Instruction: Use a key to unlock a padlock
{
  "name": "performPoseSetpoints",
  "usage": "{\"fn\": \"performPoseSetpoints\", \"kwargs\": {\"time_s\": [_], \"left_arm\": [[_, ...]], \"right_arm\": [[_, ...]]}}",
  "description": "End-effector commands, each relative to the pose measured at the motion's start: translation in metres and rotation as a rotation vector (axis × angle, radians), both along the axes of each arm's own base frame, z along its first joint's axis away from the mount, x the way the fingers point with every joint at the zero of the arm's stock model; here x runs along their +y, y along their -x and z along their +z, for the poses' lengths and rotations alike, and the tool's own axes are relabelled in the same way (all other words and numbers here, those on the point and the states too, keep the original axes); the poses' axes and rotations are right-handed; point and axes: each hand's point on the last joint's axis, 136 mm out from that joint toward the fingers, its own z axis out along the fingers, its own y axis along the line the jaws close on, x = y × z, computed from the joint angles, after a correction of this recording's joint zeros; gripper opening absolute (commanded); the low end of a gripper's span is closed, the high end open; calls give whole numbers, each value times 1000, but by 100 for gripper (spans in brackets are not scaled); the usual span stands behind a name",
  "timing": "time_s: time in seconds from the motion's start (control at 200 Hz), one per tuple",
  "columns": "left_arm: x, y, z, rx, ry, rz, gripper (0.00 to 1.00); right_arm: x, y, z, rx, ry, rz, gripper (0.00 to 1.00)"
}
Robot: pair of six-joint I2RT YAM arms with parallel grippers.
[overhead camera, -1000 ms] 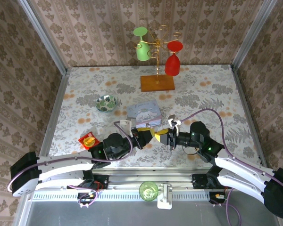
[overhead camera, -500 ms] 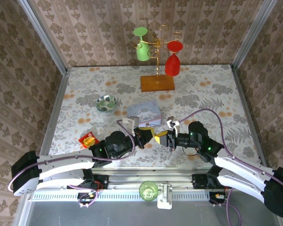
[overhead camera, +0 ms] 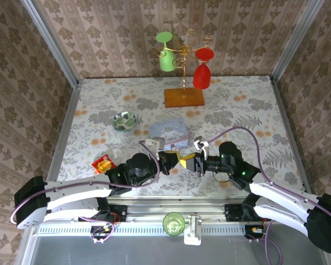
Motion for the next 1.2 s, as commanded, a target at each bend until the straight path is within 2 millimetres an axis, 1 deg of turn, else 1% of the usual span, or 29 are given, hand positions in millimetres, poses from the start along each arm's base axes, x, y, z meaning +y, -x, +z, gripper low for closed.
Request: {"fn": "performPoseSetpoints", "kwargs": {"time_s": [0.0, 0.05, 0.145, 0.185, 0.215, 0.23, 0.255, 0.27, 0.33, 0.39, 0.42, 0.455, 0.575, 0.655, 0.695, 0.785, 0.81, 0.85, 0.92, 0.975, 1.06, 1.135, 1.195], "left_arm": [[1, -3, 9, -6, 25, 8, 3], [0, -2, 11, -12, 29, 5, 0], [3, -3, 12, -13, 21, 12, 0], [4, -3, 11, -9, 20, 19, 0], [5, -3, 11, -9, 25, 18, 0], [5, -3, 12, -10, 28, 19, 0], [5, -3, 12, -8, 33, 16, 0], [4, -2, 13, -10, 37, 12, 0], [2, 1, 17, -19, 57, -10, 0], [-2, 6, 24, -44, 84, -49, 0], [-4, 9, 28, -58, 102, -70, 0], [-5, 10, 31, -63, 116, -81, 0], [-6, 15, 37, -84, 140, -111, 0], [-7, 20, 46, -103, 196, -139, 0], [-6, 21, 48, -110, 219, -145, 0], [-6, 20, 45, -105, 201, -148, 0], [-6, 20, 43, -103, 185, -147, 0], [-6, 20, 41, -103, 164, -146, 0], [-3, 18, 40, -103, 162, -133, 0], [-2, 18, 40, -105, 162, -130, 0], [-3, 19, 41, -105, 150, -141, 0], [-4, 19, 41, -99, 151, -145, 0], [-6, 20, 40, -95, 156, -150, 0]], "right_arm": [[6, 0, 25, -41, -55, 20, 0], [7, 0, 25, -42, -54, 21, 0], [7, 0, 26, -43, -54, 23, 0], [7, 0, 25, -44, -54, 24, 2], [7, 1, 26, -47, -57, 29, 11], [7, 2, 26, -47, -58, 33, 20], [7, 3, 27, -47, -60, 42, 37], [6, 4, 28, -49, -64, 50, 42], [6, 7, 34, -55, -87, 91, 46], [5, 9, 41, -44, -101, 135, 55], [5, 10, 44, -37, -108, 157, 58], [6, 11, 48, -29, -115, 181, 59], [10, 17, 60, -21, -171, 241, 58], [11, 20, 63, -15, -184, 259, 49], [11, 20, 64, -15, -188, 261, 47], [10, 20, 65, -21, -205, 255, 40], [10, 21, 66, -20, -209, 255, 37], [9, 21, 66, -16, -208, 255, 34], [8, 22, 67, -16, -207, 253, 32], [7, 23, 67, -18, -208, 251, 29], [5, 22, 68, -20, -208, 242, 28], [5, 21, 68, -20, -207, 240, 22], [5, 21, 68, -22, -208, 242, 15]]}}
